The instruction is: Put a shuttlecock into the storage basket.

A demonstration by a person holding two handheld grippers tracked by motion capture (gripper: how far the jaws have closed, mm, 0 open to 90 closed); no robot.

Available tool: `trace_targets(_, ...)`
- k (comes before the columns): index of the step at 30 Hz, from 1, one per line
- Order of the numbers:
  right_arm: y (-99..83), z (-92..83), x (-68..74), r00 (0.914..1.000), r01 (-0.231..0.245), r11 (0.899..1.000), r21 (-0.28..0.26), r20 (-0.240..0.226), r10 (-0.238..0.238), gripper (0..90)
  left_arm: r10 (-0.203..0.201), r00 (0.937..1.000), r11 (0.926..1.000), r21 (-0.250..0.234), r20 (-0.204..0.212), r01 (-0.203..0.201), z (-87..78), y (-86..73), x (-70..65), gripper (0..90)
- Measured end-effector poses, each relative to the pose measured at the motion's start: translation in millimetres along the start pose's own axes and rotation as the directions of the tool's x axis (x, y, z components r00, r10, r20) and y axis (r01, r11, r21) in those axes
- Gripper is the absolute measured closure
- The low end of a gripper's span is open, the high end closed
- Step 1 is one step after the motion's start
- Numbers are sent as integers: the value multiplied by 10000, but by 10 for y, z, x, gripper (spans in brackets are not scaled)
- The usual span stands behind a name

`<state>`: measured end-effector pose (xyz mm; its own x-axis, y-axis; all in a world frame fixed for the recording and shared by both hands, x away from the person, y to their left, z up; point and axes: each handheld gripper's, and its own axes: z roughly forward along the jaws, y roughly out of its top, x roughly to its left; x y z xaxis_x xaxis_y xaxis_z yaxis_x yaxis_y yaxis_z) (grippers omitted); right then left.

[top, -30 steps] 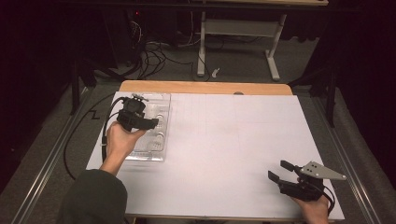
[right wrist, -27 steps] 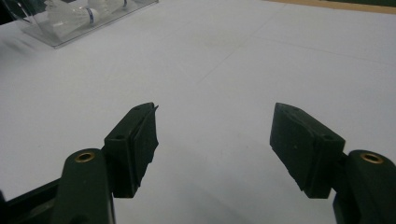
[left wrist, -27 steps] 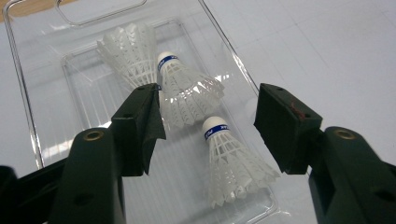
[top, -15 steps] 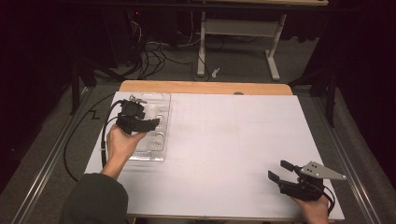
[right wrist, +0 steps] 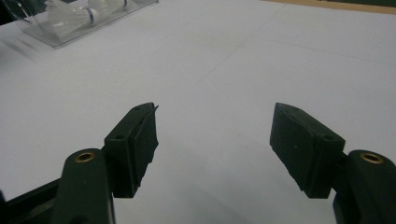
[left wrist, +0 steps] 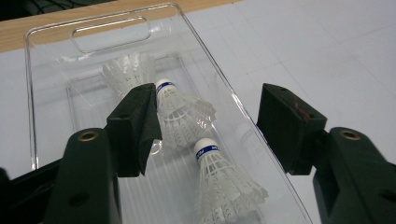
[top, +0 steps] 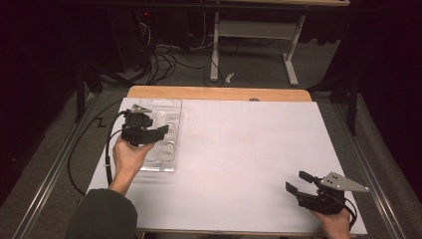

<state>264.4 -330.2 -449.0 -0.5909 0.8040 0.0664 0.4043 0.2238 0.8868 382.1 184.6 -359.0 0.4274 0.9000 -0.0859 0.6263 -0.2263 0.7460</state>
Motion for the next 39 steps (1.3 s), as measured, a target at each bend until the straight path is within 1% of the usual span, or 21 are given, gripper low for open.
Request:
trace_targets(6, 0, 0, 1, 10000, -2, 10000, 2, 0, 2, 323, -39, 10000, 9992, -403, -63, 36, -37, -24, -11, 392)
trace_targets(8, 0, 0, 3, 10000, -14, 10000, 0, -4, 14, 323, -117, 9999, 9984, -552, -51, 114, -46, -38, -11, 395)
trace_targets(10, 0, -1, 2, 10000, -6, 10000, 6, -6, 6, 323, -191, 9998, 9980, -610, -33, 189, -48, -51, -9, 395)
trace_targets(17, 0, -1, 1, 10000, -3, 10000, 2, -8, 3, 323, -259, 9997, 9965, -800, -44, 255, -45, -118, -11, 392)
trace_targets(20, 0, 0, 3, 10000, -3, 10000, 5, -8, 3, 323, -280, 9996, 9951, -953, -10, 278, -65, -147, -18, 392)
trace_targets(27, 0, -1, 3, 10000, -6, 10000, 3, 0, 6, 323, -260, 9996, 9937, -1092, 74, 267, -102, -197, -42, 388)
trace_targets(30, 0, -1, 3, 10000, -12, 10000, -4, 6, 12, 323, -204, 9998, 9937, -1104, 65, 210, -112, -218, -57, 385)
trace_targets(39, 0, -2, 2, 10000, -13, 10000, -10, 6, 13, 323, -79, 9997, 9928, -1192, 214, 104, -150, -251, -108, 374)
